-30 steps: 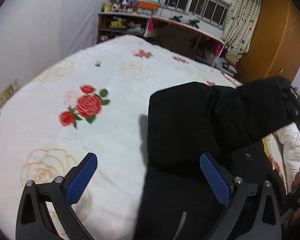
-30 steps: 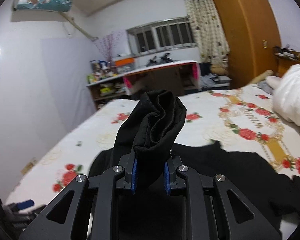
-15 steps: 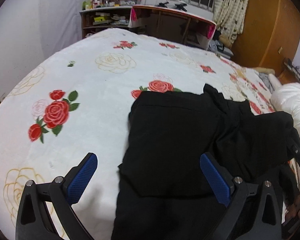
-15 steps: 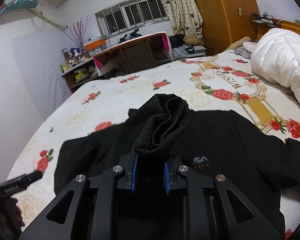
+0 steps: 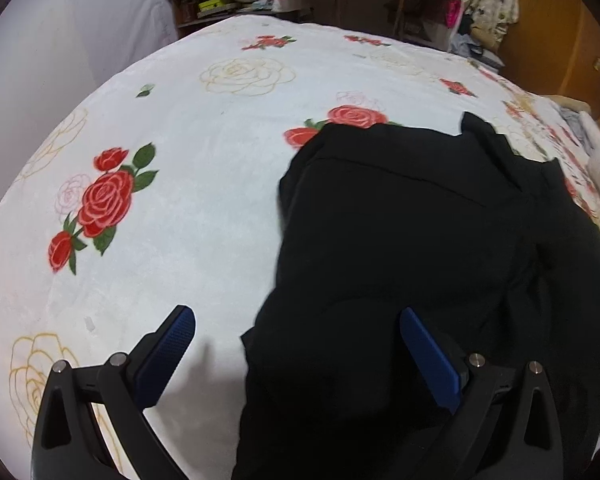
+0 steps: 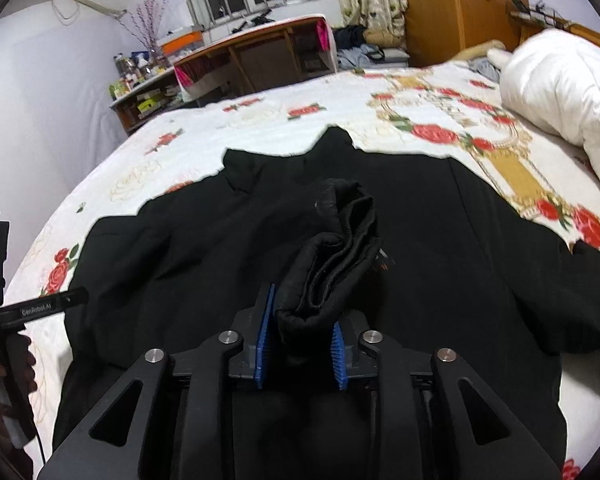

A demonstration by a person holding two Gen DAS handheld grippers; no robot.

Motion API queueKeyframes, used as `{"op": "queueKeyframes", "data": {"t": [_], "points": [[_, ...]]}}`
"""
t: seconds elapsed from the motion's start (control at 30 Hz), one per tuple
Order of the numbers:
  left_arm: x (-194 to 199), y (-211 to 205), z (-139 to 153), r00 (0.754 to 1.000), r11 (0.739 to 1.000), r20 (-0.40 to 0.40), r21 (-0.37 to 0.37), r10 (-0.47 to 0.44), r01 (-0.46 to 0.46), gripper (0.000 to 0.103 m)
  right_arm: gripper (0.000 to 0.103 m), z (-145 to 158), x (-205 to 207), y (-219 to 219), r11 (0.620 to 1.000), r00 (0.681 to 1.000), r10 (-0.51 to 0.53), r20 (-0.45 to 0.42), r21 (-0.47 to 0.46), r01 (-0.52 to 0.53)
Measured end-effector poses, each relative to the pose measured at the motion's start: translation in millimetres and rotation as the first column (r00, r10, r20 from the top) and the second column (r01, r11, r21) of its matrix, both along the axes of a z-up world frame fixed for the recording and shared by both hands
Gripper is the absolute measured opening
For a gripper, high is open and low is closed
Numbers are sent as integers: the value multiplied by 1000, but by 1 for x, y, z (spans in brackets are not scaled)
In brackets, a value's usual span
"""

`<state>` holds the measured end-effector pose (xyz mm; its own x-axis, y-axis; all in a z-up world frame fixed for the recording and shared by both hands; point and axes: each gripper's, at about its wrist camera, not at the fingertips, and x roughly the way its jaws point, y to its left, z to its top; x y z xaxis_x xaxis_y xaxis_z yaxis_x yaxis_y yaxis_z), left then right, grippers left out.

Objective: Fold large clothes
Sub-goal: 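Lay the sleeve across the coat body and open the right tool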

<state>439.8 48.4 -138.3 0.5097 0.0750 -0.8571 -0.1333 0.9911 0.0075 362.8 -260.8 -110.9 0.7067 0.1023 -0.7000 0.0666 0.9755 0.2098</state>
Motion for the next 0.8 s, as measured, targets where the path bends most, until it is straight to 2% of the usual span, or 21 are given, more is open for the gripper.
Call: {"op": "queueKeyframes", "data": {"t": [0.07,0.17,0.23,0.33,0.43,0.5,0.53,0.6,0.7,0.8], "points": [[1,4,-1,1000,1000,0,9,15,-15,103,30,-4,-2,-3,1000,1000,6,-15,-10,-6],[4,6,-2,1000,999,-5,32,28,-28,103,40,-9,-7,-9,997,999,-19,-29,-81,17],[5,6,-2,1000,999,-8,47,25,-25,103,40,-10,-10,-16,994,999,-34,-37,-103,30],[3,5,3,1000,999,-5,35,25,-25,103,49,-5,-16,-31,993,997,-67,-42,-97,62],[-1,-2,20,998,1000,62,26,4,-5,103,52,9,-18,-41,994,997,-82,-2,-72,81],[2,-6,25,998,1000,67,-1,-14,14,103,52,12,-7,-33,996,999,-49,6,-81,49],[5,-10,25,998,1000,66,9,-20,19,103,52,11,0,-27,996,1000,-20,1,-89,20],[10,-15,19,998,998,45,51,-35,33,103,52,1,15,-16,992,999,23,-37,-122,-27],[17,-16,7,999,995,14,92,-35,34,103,52,-27,28,-7,982,988,38,-147,-180,-65],[22,-4,-7,999,998,-30,65,11,-9,103,55,-41,23,-19,976,986,6,-165,-213,-42]]}}
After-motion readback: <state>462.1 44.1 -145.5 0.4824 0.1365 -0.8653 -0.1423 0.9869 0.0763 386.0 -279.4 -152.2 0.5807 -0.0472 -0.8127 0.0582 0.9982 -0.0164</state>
